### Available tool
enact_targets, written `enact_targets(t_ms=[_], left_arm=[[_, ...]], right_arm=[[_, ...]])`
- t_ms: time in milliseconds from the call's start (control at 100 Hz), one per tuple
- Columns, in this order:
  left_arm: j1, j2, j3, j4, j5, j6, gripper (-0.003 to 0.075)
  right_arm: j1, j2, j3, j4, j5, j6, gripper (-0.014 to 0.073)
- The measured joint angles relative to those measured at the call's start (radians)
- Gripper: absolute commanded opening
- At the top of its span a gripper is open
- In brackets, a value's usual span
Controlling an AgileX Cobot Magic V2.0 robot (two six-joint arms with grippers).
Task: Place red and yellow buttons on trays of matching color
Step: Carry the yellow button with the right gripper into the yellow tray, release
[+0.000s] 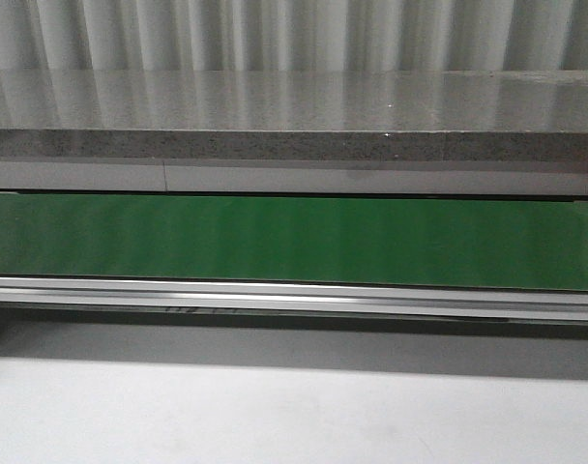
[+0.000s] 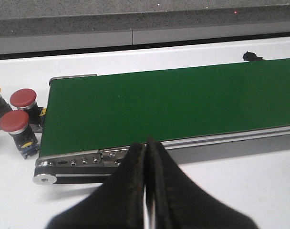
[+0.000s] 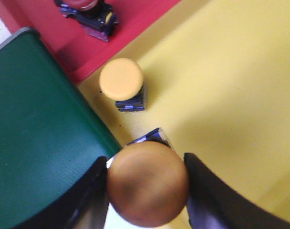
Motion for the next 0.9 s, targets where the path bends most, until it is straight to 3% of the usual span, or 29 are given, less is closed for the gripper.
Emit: enact_targets(t_ms=[300, 440, 580, 770, 900], left_arm=[[0.0, 0.0, 0.0, 0.0, 0.0, 0.0, -0.002], [0.0, 0.0, 0.0, 0.0, 0.0, 0.0, -0.002], [0.0, 0.0, 0.0, 0.0, 0.0, 0.0, -0.002], [0.0, 0.0, 0.0, 0.0, 0.0, 0.0, -0.002], [0.0, 0.0, 0.0, 0.0, 0.0, 0.0, -0.002]], right_arm=[[-0.023, 0.133, 0.023, 0.01, -0.09, 0.044, -0.0052], [-0.023, 0.201, 0.023, 0.034, -0.115, 0.044, 0.0003], [-0.023, 0.265, 0.023, 0.052, -0.125, 0.044, 0.0146], [-0.023, 0.3, 0.023, 0.071, -0.127, 0.044, 0.0474], [-0.027, 0.3, 0.023, 0.068, -0.124, 0.044, 0.0521]])
